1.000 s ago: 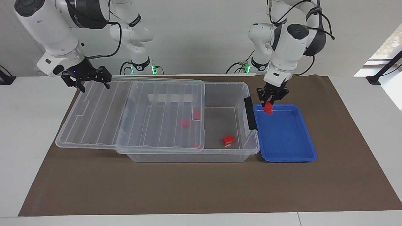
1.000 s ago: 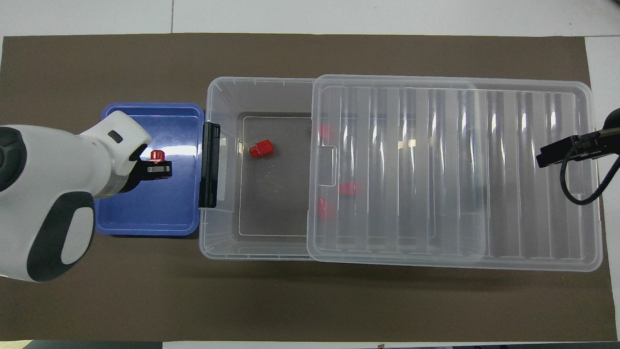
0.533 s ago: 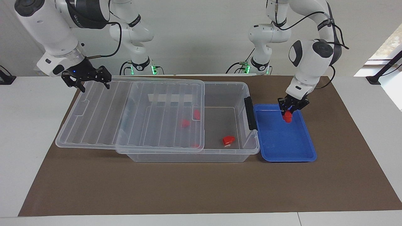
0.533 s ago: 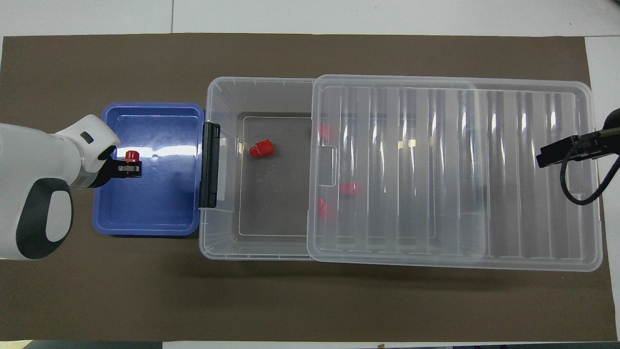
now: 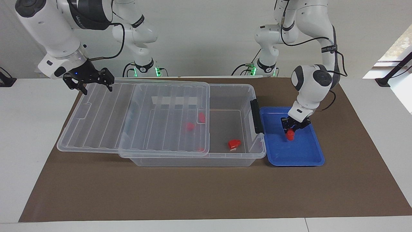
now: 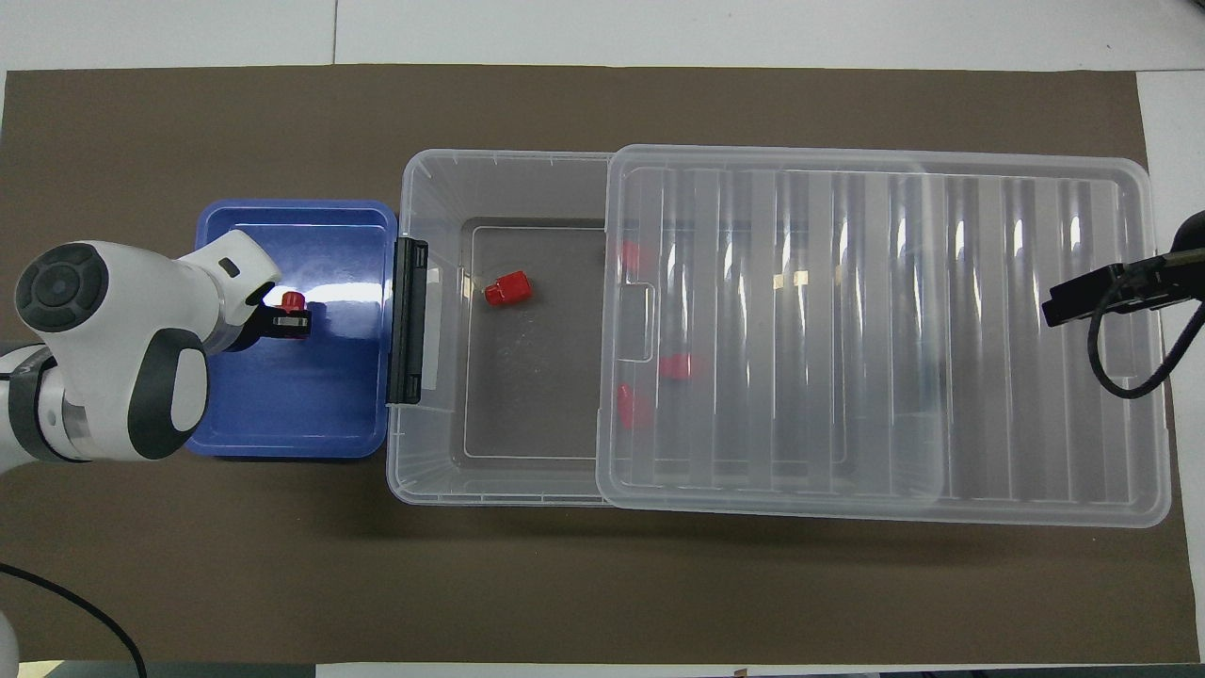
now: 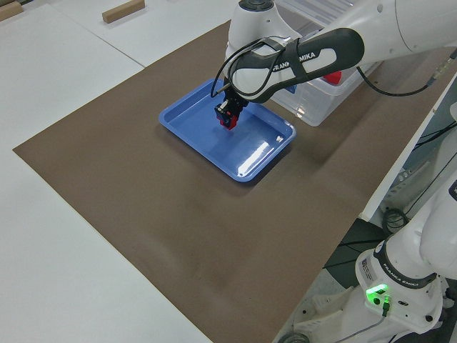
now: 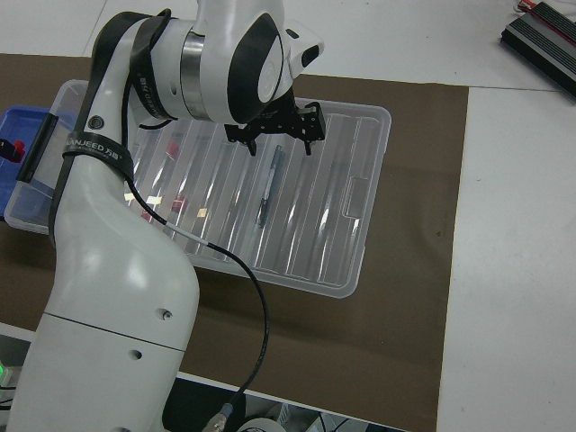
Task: Place red block in blue tray from box
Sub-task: 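Release the red block into the blue tray and withdraw the left gripper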
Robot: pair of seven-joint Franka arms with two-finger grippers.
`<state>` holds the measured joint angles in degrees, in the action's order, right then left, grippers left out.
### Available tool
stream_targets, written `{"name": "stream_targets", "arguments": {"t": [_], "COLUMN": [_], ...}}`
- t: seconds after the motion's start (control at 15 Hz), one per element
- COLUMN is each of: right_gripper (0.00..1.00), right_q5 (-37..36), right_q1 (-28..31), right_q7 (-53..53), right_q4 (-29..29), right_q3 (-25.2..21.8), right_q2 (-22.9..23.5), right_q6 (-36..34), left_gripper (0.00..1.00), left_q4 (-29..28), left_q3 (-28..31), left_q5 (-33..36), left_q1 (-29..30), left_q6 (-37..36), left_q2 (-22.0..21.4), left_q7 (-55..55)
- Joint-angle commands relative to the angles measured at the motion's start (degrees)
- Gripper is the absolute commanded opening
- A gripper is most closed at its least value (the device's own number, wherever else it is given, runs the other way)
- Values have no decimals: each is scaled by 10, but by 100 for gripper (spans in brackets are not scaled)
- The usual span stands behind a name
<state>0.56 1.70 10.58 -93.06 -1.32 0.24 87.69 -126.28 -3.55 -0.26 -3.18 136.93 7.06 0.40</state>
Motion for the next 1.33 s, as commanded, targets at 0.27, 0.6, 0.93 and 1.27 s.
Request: {"name": "stream_targets", "arguments": {"t": [0.27, 0.6, 0.93, 1.27], "right_gripper": [100, 100, 100, 100], "right_q5": [-7, -7, -9, -11], "right_q1": [4, 8, 10, 18], "right_q7": [-5, -4, -2, 0], "right_q4": [-15, -17, -20, -22], "right_q3": [3, 3, 1, 1], "right_q2": [-13, -14, -14, -14], "right_q6": [-4, -2, 3, 13], "left_gripper": [100, 100, 100, 100], "left_q4": [35, 153, 317, 355], "left_q3": [-5, -5, -5, -1], "left_q5": [6, 5, 3, 1], "left_q1": [-4, -3, 2, 3], "left_q6": [-58, -223, -383, -450], "left_q2": [-33, -65, -60, -68], "left_q7": [0, 0, 5, 5]}}
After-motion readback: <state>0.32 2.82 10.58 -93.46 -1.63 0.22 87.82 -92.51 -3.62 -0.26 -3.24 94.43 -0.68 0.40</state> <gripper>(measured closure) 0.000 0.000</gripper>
